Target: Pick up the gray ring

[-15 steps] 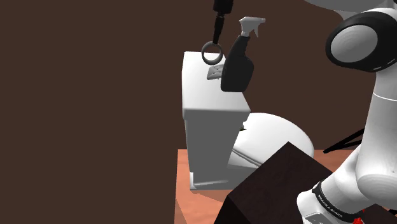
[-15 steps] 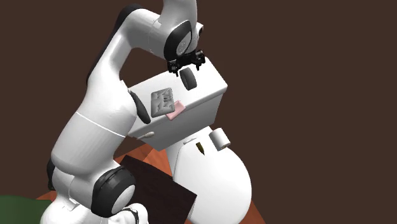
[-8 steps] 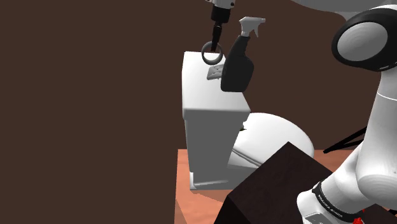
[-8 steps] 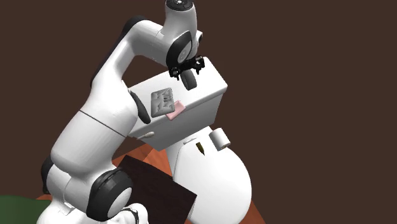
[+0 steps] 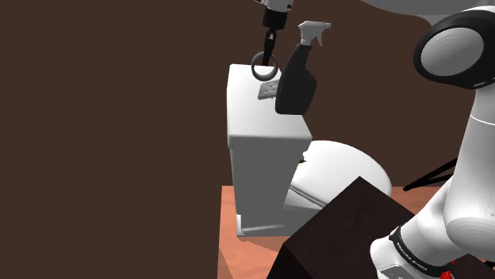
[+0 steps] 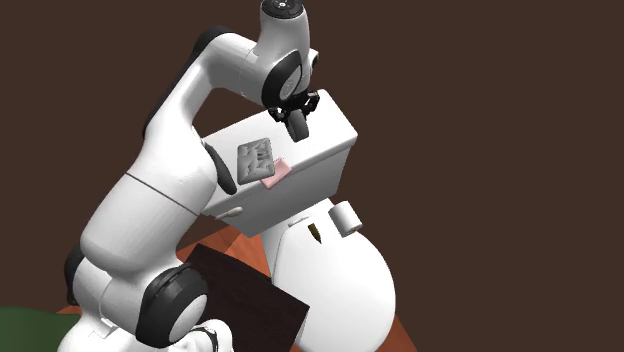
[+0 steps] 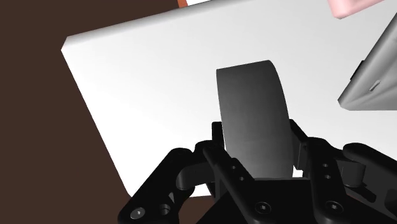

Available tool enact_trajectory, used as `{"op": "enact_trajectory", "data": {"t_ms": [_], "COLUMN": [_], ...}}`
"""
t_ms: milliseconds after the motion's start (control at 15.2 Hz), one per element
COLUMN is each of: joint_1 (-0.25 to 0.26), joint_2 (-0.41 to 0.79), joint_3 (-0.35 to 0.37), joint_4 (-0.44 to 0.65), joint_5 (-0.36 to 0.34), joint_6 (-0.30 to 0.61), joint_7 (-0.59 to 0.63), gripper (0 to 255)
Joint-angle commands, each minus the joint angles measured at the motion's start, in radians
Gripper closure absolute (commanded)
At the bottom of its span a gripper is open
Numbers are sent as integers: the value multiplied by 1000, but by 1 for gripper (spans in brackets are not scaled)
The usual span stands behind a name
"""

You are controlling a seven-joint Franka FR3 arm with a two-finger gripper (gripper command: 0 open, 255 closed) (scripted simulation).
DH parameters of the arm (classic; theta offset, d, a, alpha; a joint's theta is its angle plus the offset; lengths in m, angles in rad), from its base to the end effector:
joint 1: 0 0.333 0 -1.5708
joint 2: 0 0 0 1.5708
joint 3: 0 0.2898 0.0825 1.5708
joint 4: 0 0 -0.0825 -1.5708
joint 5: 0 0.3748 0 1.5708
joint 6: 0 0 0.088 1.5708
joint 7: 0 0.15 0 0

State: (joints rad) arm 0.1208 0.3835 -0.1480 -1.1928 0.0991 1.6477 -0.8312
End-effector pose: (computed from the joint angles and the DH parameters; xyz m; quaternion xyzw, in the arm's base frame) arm 0.6583 0.0130 0.5101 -0.9177 -0.3949 -0.0433 0.0045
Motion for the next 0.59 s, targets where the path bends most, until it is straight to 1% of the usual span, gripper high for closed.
{"op": "enact_trajectory", "data": {"t_ms": [0,132,528], "joint_1": [-1,-1,-11], "joint_2": [1,1,42], "joint_3": [-1,-1,0], "joint_4": [-1,0,146], "joint_5": [-1,0,5], "joint_6": [0,0,-105], "joint_7": [0,0,3], "gripper": [255,255,255]}}
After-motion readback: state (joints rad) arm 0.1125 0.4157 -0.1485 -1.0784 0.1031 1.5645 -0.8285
